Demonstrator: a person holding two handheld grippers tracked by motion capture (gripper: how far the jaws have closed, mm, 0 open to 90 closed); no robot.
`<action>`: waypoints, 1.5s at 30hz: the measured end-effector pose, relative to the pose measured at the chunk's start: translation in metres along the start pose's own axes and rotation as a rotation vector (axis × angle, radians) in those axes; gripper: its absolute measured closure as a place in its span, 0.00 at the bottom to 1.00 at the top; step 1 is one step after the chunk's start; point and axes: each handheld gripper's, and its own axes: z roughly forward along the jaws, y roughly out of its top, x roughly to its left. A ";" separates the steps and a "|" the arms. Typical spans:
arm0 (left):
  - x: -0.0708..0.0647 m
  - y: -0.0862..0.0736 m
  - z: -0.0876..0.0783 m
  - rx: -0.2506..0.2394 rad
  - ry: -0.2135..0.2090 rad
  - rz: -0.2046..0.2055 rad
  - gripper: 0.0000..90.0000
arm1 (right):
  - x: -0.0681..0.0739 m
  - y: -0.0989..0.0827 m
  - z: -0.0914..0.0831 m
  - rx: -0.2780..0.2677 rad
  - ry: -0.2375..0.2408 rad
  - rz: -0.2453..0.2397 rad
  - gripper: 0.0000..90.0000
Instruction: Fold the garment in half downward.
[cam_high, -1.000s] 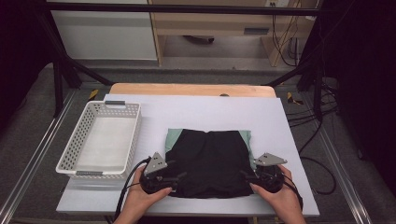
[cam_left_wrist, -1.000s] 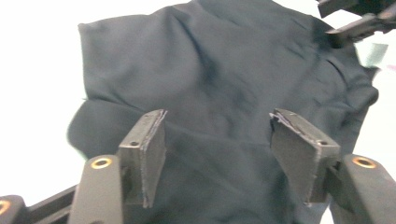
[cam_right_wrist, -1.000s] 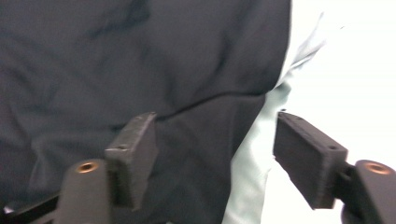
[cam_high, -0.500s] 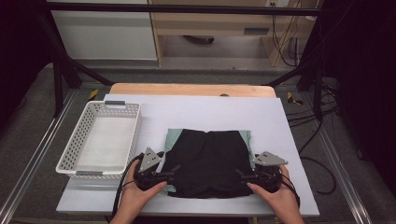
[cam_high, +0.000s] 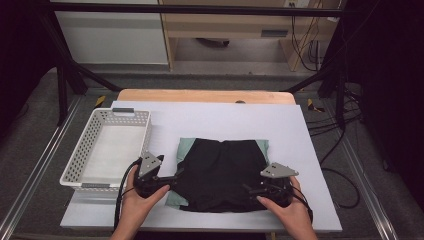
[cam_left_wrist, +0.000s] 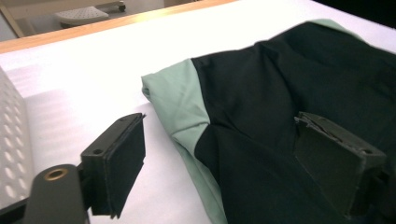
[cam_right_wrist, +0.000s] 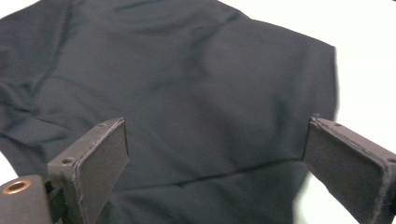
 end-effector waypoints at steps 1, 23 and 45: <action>0.001 0.003 -0.001 0.000 0.000 -0.005 0.18 | 0.003 0.002 0.001 -0.005 0.012 -0.001 0.08; 0.047 0.068 -0.013 0.010 0.041 -0.005 0.13 | 0.072 0.086 0.066 0.053 0.263 -0.117 0.10; 0.051 0.045 -0.024 0.057 0.056 -0.018 0.12 | 0.133 0.074 0.094 0.114 0.335 -0.144 0.13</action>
